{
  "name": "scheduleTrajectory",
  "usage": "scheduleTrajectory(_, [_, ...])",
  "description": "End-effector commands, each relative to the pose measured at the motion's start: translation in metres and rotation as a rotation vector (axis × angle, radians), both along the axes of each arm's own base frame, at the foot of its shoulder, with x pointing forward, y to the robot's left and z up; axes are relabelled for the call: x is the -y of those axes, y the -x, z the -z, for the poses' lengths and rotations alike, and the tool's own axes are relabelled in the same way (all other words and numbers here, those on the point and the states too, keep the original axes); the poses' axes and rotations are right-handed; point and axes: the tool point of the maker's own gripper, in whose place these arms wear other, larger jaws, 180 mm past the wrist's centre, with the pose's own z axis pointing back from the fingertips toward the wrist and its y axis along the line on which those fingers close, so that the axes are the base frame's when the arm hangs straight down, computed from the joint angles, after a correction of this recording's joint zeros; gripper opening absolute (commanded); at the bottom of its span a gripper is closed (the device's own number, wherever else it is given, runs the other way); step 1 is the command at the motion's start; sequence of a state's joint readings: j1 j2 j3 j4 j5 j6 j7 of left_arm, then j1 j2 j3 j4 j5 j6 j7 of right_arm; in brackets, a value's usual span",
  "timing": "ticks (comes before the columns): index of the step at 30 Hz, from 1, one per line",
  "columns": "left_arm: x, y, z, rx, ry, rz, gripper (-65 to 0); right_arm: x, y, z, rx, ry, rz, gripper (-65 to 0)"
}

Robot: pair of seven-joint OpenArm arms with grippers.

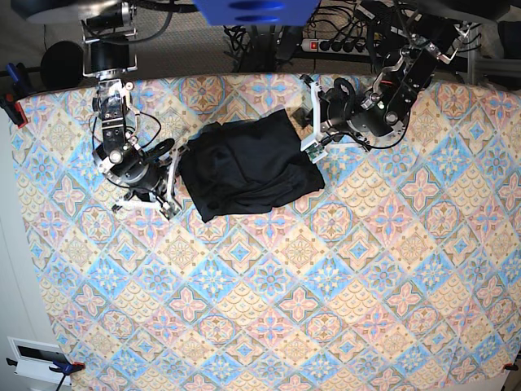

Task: Layout the t-shirt on the table in an organized manner, then fold the t-shirt properly
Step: 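Press both grippers against opposite sides of the bundle to square it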

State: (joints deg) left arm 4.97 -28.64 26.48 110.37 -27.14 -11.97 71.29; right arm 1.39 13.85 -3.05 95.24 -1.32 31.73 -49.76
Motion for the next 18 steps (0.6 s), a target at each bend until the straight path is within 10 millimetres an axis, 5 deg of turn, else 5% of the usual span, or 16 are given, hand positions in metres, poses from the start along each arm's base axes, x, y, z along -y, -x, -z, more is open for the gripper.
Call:
scheduleTrajectory(1, [-0.007, -0.007, -0.006, 0.027, -0.010, -0.002, -65.0, 0.002, -0.011, -0.012, 0.043, -0.005, -0.002, -65.0])
scheduleTrajectory(12, [-0.064, -0.048, -0.022, 0.121, -0.066, -0.165, -65.0, 0.000, -0.010, -0.010, 0.038, -0.006, -0.008, -65.0])
scheduleTrajectory(18, [-0.082, -0.067, 0.013, 0.135, -0.112, -0.259, -65.0, -0.001, -0.010, -0.010, 0.038, -0.007, -0.011, -65.0])
